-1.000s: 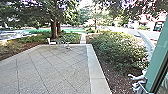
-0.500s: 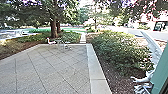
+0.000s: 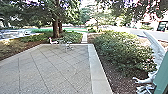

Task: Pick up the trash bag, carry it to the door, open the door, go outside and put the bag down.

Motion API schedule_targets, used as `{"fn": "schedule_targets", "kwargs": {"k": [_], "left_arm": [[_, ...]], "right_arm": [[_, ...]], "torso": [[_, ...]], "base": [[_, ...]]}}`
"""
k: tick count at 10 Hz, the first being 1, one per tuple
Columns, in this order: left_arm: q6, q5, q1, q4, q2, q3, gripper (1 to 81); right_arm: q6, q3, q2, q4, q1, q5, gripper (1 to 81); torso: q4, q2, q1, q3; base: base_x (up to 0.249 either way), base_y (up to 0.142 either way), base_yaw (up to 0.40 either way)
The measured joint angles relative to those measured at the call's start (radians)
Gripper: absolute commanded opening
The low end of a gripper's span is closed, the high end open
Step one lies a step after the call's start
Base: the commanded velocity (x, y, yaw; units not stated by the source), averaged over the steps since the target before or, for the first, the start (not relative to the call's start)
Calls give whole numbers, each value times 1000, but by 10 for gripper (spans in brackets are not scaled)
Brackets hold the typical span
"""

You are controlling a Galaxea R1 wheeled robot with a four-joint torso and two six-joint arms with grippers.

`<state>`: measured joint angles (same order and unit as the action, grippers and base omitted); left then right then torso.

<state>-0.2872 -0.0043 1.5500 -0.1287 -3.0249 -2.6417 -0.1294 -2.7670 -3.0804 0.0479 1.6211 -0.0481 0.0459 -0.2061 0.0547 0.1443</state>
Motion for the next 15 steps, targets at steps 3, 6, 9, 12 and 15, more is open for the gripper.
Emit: {"fn": "schedule_targets", "kwargs": {"k": [3,6,9,12,15], "left_arm": [[0,0,1,0,40,62,10],[0,-1,2,-9,92,154,10],[0,1,-14,-35,166,250,10],[1,5,-68,-86,293,406,10],[1,26,-188,-180,371,473,10]], "right_arm": [[0,0,0,0,-1,1,811],[0,8,4,0,-11,2,811],[0,103,48,1,-9,0,811],[0,292,146,4,-11,2,811],[0,421,231,8,-14,3,811]], "torso": [[103,0,0,0],[162,0,0,0],[160,0,0,0],[160,0,0,12],[160,0,-1,104]], "base": [[0,0,0],[0,0,0],[0,0,0],[0,0,0],[0,0,0]]}}
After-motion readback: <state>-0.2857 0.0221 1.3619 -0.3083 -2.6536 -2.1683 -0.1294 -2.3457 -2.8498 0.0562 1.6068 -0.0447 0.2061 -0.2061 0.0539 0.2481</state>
